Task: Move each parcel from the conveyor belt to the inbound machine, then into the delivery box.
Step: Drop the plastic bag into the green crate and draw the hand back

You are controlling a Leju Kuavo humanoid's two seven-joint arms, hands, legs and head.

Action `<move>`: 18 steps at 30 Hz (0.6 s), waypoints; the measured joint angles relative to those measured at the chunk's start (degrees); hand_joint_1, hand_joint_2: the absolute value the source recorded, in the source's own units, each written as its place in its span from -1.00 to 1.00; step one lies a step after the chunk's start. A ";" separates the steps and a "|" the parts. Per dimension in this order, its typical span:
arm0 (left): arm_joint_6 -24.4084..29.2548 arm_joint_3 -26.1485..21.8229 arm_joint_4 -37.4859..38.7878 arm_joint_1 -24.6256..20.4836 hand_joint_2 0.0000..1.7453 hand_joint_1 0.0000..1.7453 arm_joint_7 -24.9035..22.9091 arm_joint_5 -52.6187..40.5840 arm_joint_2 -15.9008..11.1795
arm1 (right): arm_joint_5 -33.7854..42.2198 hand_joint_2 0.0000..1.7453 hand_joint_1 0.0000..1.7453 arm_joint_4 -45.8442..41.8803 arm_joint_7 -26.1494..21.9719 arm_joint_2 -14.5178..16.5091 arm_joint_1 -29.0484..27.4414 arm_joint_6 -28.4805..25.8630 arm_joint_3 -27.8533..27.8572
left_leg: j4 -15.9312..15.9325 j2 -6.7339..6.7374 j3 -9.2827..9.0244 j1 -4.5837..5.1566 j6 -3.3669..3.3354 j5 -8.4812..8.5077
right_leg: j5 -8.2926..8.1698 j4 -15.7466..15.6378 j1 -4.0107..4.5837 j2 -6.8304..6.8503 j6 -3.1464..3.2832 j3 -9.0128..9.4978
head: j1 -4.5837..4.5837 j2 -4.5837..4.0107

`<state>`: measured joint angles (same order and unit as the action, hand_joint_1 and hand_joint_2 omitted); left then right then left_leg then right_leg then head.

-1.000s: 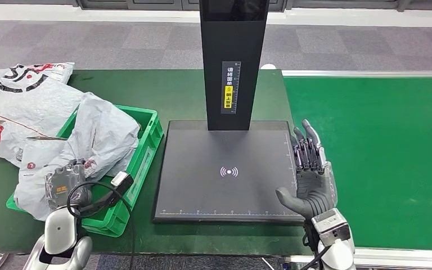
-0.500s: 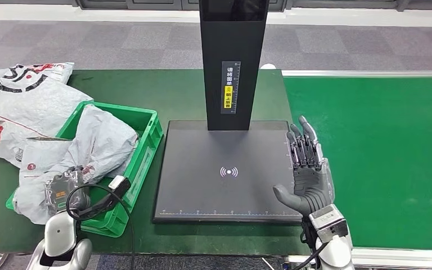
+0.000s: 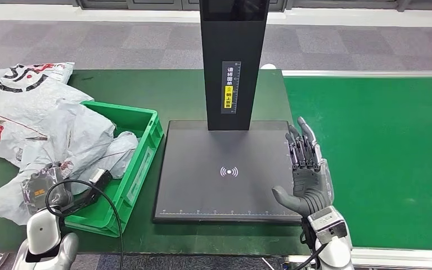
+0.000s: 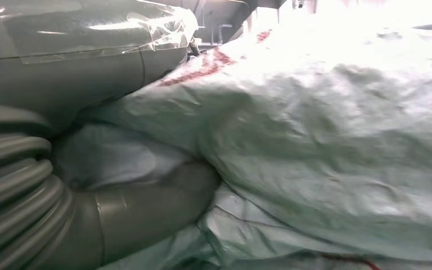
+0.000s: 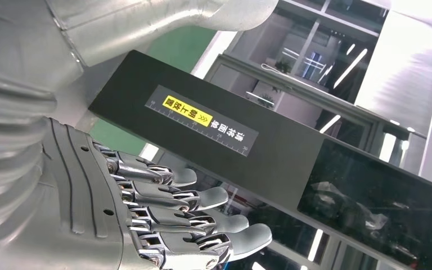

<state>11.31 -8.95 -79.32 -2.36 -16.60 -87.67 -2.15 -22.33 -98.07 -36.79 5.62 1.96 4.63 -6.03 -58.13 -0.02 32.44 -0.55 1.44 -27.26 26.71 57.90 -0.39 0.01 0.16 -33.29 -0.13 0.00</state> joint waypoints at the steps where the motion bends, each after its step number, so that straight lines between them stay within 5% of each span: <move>1: 0.10 -0.31 0.90 -0.77 1.00 -0.72 0.22 0.00 -0.08 | -0.03 1.00 -1.00 0.00 -0.02 0.00 0.03 -0.01 0.00 | 0.00 -0.01 0.00 0.00 0.00 0.00 | 0.00 0.00 0.00 0.01 0.00 0.01 | 0.00 0.00; 9: 0.66 -0.99 5.71 -4.41 1.00 -0.74 0.55 0.00 -0.21 | -0.12 1.00 -1.00 0.00 -0.01 0.00 0.11 -0.02 0.00 | 0.00 -0.01 -0.02 0.00 0.01 0.01 | -0.05 0.00 0.00 0.00 0.03 0.02 | 0.00 0.00; 14: 0.79 -0.99 6.88 -4.92 1.00 -1.00 0.54 0.00 -0.21 | -0.14 1.00 -1.00 0.00 0.00 0.00 0.10 -0.03 0.02 | 0.00 0.00 -0.01 0.00 0.01 0.01 | -0.05 0.00 0.00 -0.01 0.03 0.01 | 0.00 0.00; 18: 0.80 -0.99 7.13 -4.91 1.00 -1.00 0.91 0.00 -0.02 | -0.37 1.00 -1.00 0.00 -0.08 0.00 0.01 -0.26 0.02 | 0.00 0.00 -0.01 0.00 0.01 0.01 | -0.05 0.00 0.00 -0.02 0.03 0.00 | 0.00 0.00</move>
<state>12.11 -9.94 -72.19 -7.27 -15.68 -87.67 -2.17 -22.69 -98.07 -36.86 5.62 1.97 4.38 -6.01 -58.13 -0.03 32.42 -0.55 1.45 -27.25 26.66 57.90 -0.39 -0.01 0.19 -33.29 -0.13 0.00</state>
